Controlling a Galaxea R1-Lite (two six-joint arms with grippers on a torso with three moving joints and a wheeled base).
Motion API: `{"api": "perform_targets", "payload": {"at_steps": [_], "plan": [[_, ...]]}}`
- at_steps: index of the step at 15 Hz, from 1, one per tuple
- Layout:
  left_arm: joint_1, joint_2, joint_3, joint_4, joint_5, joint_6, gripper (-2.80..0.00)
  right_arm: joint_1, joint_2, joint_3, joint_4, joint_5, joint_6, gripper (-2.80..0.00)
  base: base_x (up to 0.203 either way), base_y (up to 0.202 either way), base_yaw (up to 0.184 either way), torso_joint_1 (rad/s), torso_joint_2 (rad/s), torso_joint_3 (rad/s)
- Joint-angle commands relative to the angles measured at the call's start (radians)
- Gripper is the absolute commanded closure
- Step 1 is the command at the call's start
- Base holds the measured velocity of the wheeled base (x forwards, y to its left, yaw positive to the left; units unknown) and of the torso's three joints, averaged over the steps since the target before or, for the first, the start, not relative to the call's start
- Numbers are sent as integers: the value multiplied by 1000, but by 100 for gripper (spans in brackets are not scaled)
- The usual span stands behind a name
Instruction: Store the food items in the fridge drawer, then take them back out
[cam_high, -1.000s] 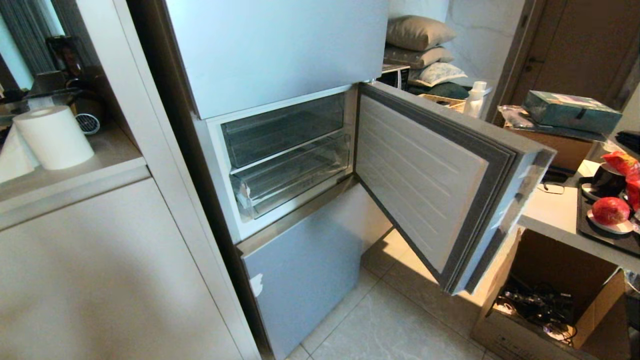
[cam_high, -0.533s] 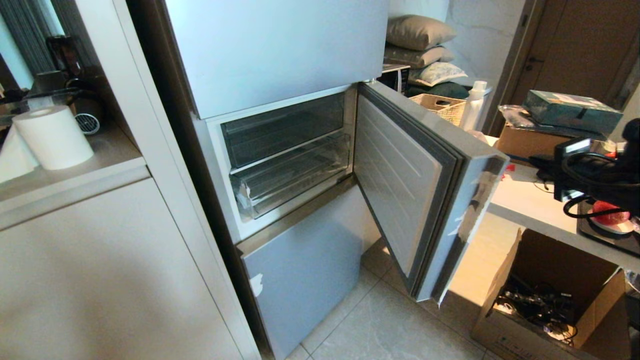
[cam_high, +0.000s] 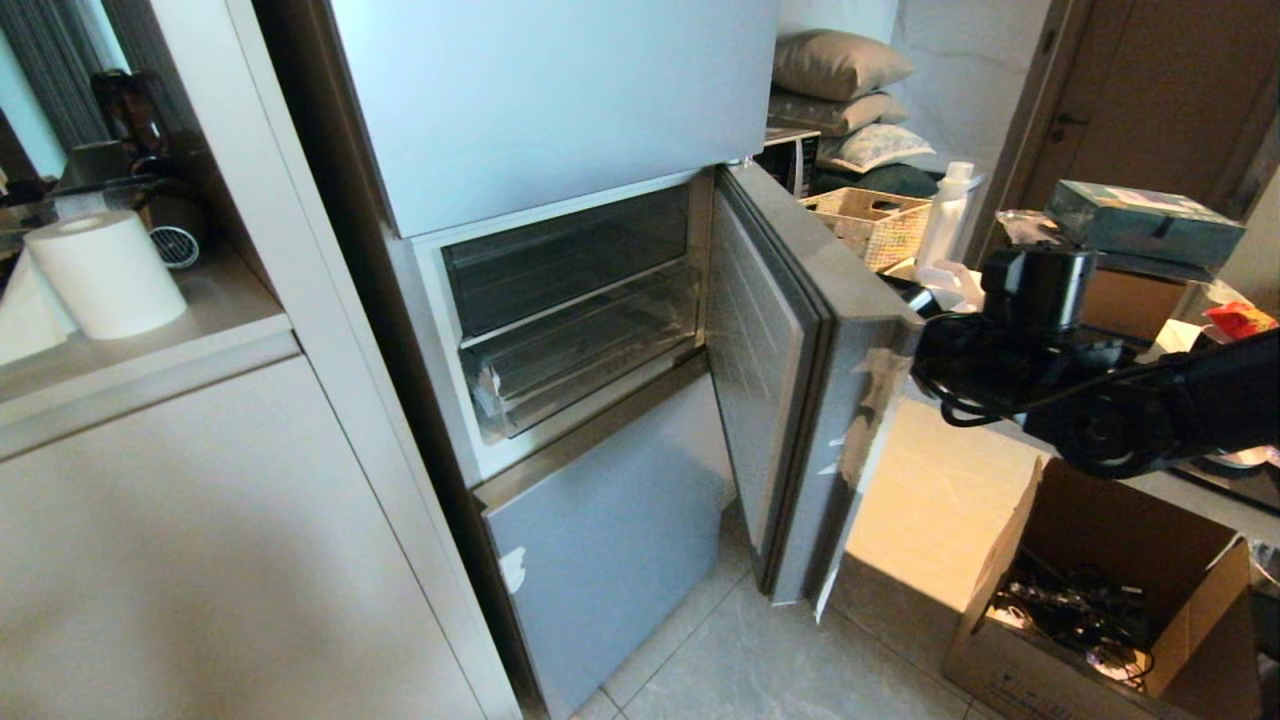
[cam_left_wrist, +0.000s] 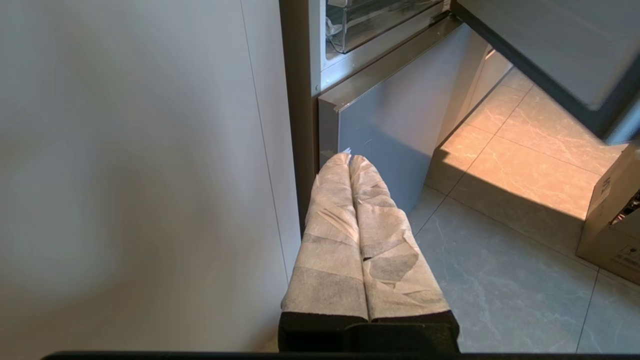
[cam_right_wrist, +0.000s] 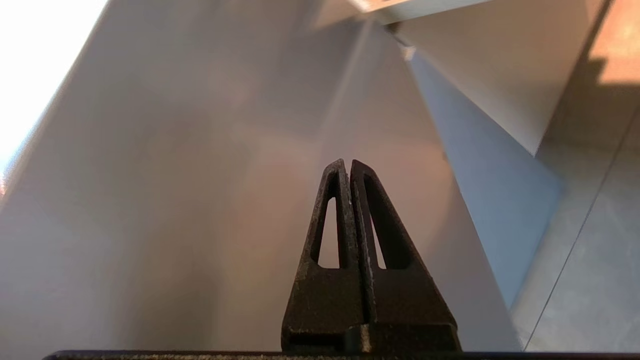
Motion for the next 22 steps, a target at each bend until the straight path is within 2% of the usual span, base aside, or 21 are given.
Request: {"api": "perform_targets", "payload": {"at_steps": [1,3,7,9,11,12,13,15,18,20,22], "plan": [[0,0,0,0,0,0,0,120,103,-103,-1,-34,-43,0,0,0,0,0,0,0],[0,0,0,0,0,0,0,183,189,-248,9,-47,-103,0,0,0,0,0,0,0],[0,0,-1,0,0,0,0,318,460,-678,97,-27,-221,0,0,0,0,0,0,0],[0,0,1,0,0,0,0,346,524,-758,97,96,-255,0,0,0,0,0,0,0],[0,0,-1,0,0,0,0,355,483,-753,95,277,-277,0,0,0,0,0,0,0],[0,0,-1,0,0,0,0,356,472,-751,94,328,-286,0,0,0,0,0,0,0],[0,0,0,0,0,0,0,355,457,-750,90,331,-285,0,0,0,0,0,0,0],[0,0,-1,0,0,0,0,356,398,-711,89,299,-284,0,0,0,0,0,0,0],[0,0,0,0,0,0,0,357,213,-508,89,253,-289,0,0,0,0,0,0,0],[0,0,-1,0,0,0,0,359,-5,-272,89,239,-321,0,0,0,0,0,0,0],[0,0,-1,0,0,0,0,365,-245,-11,89,211,-400,0,0,0,0,0,0,0]]}}
